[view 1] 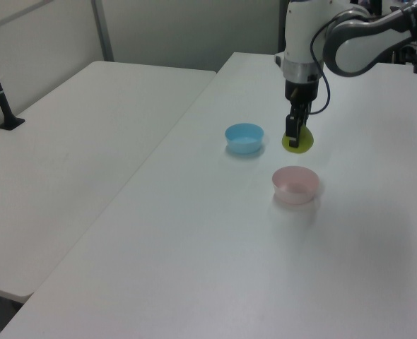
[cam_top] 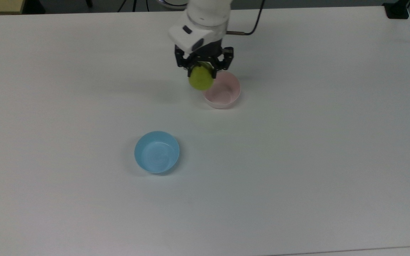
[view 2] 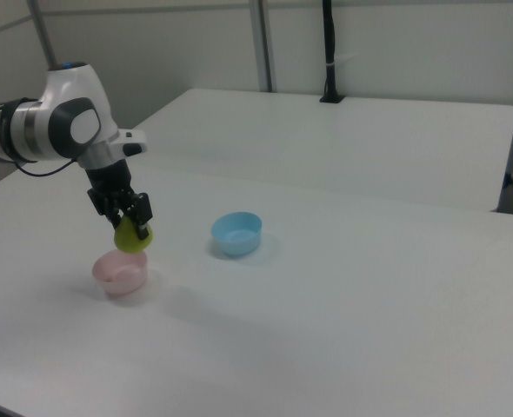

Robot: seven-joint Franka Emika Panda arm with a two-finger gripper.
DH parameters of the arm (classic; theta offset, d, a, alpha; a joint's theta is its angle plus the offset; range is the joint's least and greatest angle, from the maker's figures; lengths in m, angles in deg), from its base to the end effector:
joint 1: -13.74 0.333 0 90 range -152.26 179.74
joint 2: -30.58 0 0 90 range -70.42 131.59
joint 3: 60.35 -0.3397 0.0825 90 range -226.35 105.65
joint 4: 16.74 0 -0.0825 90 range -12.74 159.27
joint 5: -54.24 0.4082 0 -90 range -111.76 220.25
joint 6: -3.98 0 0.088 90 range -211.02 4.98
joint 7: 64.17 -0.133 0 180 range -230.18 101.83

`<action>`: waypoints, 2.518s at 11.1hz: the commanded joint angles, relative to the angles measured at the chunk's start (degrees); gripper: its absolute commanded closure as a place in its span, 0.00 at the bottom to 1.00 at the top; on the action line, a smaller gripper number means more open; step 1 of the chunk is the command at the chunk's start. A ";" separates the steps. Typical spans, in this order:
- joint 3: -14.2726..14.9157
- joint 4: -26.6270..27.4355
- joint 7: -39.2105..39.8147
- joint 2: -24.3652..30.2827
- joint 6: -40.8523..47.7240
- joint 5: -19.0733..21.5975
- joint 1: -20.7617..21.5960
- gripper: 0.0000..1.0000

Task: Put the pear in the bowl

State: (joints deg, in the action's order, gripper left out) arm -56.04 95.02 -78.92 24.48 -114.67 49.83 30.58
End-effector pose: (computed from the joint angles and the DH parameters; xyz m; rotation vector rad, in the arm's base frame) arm 0.5941 0.1271 0.4128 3.0709 -0.0028 0.0483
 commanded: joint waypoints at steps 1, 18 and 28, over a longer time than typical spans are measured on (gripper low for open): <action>0.87 0.84 -4.49 -2.59 -4.92 -0.68 3.46 0.61; 1.66 -9.77 5.49 1.96 13.84 0.28 0.50 0.00; 1.31 -19.64 15.72 9.00 28.30 3.27 -9.90 0.00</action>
State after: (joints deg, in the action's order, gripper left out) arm -54.28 75.56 -63.85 33.28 -87.84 52.06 20.85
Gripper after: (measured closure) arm 0.000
